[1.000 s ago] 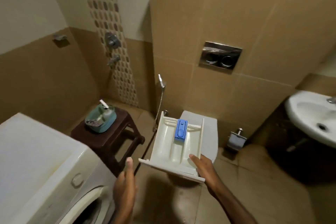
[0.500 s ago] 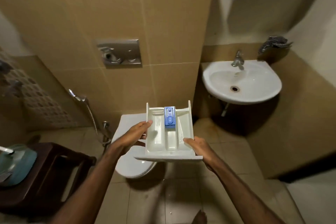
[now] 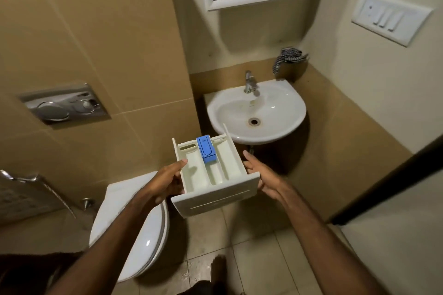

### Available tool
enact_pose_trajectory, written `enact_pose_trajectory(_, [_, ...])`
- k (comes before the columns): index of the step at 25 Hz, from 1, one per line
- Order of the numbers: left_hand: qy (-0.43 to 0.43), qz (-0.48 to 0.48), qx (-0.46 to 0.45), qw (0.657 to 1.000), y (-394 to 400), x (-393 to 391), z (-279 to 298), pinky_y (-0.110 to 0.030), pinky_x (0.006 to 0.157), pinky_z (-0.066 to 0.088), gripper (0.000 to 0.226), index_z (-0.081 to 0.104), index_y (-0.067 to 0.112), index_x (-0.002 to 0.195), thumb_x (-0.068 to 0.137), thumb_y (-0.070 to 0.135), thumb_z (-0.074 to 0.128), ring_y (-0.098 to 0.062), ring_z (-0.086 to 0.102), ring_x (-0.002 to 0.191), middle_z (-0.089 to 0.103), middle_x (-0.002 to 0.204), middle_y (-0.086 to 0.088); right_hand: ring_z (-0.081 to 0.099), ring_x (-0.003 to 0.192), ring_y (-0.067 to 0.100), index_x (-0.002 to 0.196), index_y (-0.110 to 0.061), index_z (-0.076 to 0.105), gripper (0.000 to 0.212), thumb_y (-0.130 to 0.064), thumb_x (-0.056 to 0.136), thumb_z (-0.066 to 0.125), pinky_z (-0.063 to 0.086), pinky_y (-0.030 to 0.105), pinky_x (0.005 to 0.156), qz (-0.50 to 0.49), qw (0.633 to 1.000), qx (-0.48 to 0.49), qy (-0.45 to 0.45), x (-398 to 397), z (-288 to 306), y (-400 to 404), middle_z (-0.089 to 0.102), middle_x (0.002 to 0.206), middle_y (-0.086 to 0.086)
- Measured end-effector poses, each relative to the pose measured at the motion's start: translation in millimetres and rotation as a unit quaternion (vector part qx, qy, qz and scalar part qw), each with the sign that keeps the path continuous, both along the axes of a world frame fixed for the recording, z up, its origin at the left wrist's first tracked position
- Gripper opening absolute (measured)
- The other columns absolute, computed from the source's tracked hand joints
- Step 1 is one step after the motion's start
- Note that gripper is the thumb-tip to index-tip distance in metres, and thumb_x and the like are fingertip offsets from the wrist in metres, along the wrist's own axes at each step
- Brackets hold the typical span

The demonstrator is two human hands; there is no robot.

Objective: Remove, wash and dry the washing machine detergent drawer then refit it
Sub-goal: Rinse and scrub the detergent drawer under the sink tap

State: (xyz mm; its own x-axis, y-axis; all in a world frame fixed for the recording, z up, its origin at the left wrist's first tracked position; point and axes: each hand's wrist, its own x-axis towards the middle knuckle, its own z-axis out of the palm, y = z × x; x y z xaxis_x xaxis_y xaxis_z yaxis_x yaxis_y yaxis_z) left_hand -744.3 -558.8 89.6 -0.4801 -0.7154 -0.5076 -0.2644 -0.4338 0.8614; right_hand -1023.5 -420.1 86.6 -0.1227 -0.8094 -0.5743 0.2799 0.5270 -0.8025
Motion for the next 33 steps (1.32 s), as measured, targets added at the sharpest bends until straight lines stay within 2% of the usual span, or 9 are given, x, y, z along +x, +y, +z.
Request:
enact_pose_trajectory(3, [0.020,0.044,0.013,0.999,-10,-37,-8,-0.060,0.107,0.049,0.039,0.070,0.019,0.130,0.101,0.045,0.062,-0.044,0.066,0.121,0.070,0.129,-0.024,0.069,0.113,0.022,0.123,-0.020,0.071,0.055,-0.064,0.099,0.047,0.054,0.047,0.096,-0.158,0.987,0.000,0.041,-33,-5,-1,0.076,0.118,0.005])
enact_pose_trajectory(5, [0.032,0.066,0.021,0.997,-21,-64,-13,-0.053,0.098,0.057,0.040,0.071,0.018,0.127,0.099,0.046,0.063,-0.039,0.071,0.113,0.073,0.125,-0.021,0.069,0.110,0.024,0.121,-0.011,0.072,0.049,-0.051,0.103,0.050,0.052,0.051,0.099,-0.307,0.948,-0.011,0.078,-49,-11,-5,0.076,0.110,0.007])
enact_pose_trajectory(8, [0.059,0.085,0.032,0.994,-40,-105,-27,-0.039,0.070,0.064,0.044,0.069,0.011,0.121,0.096,0.047,0.067,-0.030,0.068,0.093,0.065,0.114,-0.015,0.071,0.100,0.029,0.118,-0.007,0.070,0.043,-0.043,0.104,0.051,0.060,0.044,0.079,-0.396,0.914,-0.027,0.083,-65,-11,-15,0.075,0.105,0.012])
enact_pose_trajectory(14, [0.120,0.136,0.073,0.981,-87,-195,-51,-0.036,0.063,0.063,0.041,0.067,0.012,0.127,0.098,0.041,0.068,-0.023,0.079,0.083,0.078,0.083,-0.003,0.070,0.103,0.028,0.126,-0.021,0.061,0.050,-0.061,0.099,0.052,0.063,0.053,0.081,-0.262,0.963,0.008,0.061,-96,-17,-84,0.069,0.115,0.007])
enact_pose_trajectory(18, [0.133,0.174,0.104,0.970,-109,-247,-62,-0.044,0.075,0.066,0.049,0.064,0.008,0.125,0.089,0.038,0.079,-0.033,0.077,0.100,0.078,0.113,-0.014,0.069,0.097,0.020,0.127,-0.035,0.054,0.049,-0.066,0.091,0.061,0.062,0.053,0.080,-0.206,0.977,0.027,0.051,-136,-23,-134,0.067,0.111,-0.005])
enact_pose_trajectory(22, [0.131,0.173,0.113,0.970,-136,-287,-79,-0.040,0.074,0.065,0.064,0.063,0.012,0.130,0.076,0.036,0.087,-0.032,0.076,0.105,0.078,0.118,-0.011,0.075,0.086,0.013,0.118,-0.028,0.067,0.051,-0.057,0.076,0.071,0.059,0.030,0.056,-0.178,0.977,0.028,0.113,-186,-39,-187,0.077,0.108,-0.001])
enact_pose_trajectory(25, [0.062,0.106,0.137,0.983,-135,-284,-72,-0.042,0.076,0.064,0.066,0.064,0.011,0.128,0.076,0.045,0.086,-0.032,0.077,0.103,0.079,0.115,-0.010,0.075,0.087,0.019,0.104,-0.026,0.074,0.044,-0.055,0.071,0.068,0.063,0.038,0.063,-0.170,0.974,0.041,0.146,-205,-43,-199,0.079,0.098,-0.001])
enact_pose_trajectory(29, [-0.077,-0.122,0.194,0.970,-162,-279,-53,-0.034,0.062,0.063,0.059,0.067,0.013,0.123,0.088,0.061,0.070,-0.032,0.079,0.094,0.080,0.107,-0.013,0.074,0.086,0.021,0.092,-0.029,0.075,0.042,-0.060,0.065,0.065,0.063,0.048,0.078,-0.133,0.970,0.092,0.182,-242,-56,-227,0.078,0.085,-0.004])
enact_pose_trajectory(33, [-0.066,-0.063,0.014,0.996,-208,-299,-29,-0.033,0.059,0.058,0.017,0.080,0.029,0.097,0.099,0.039,0.067,-0.022,0.076,0.074,0.080,0.089,-0.009,0.075,0.085,0.028,0.089,-0.021,0.075,0.047,-0.058,0.063,0.062,0.062,0.047,0.075,-0.104,0.970,0.113,0.189,-267,-60,-255,0.077,0.084,0.004])
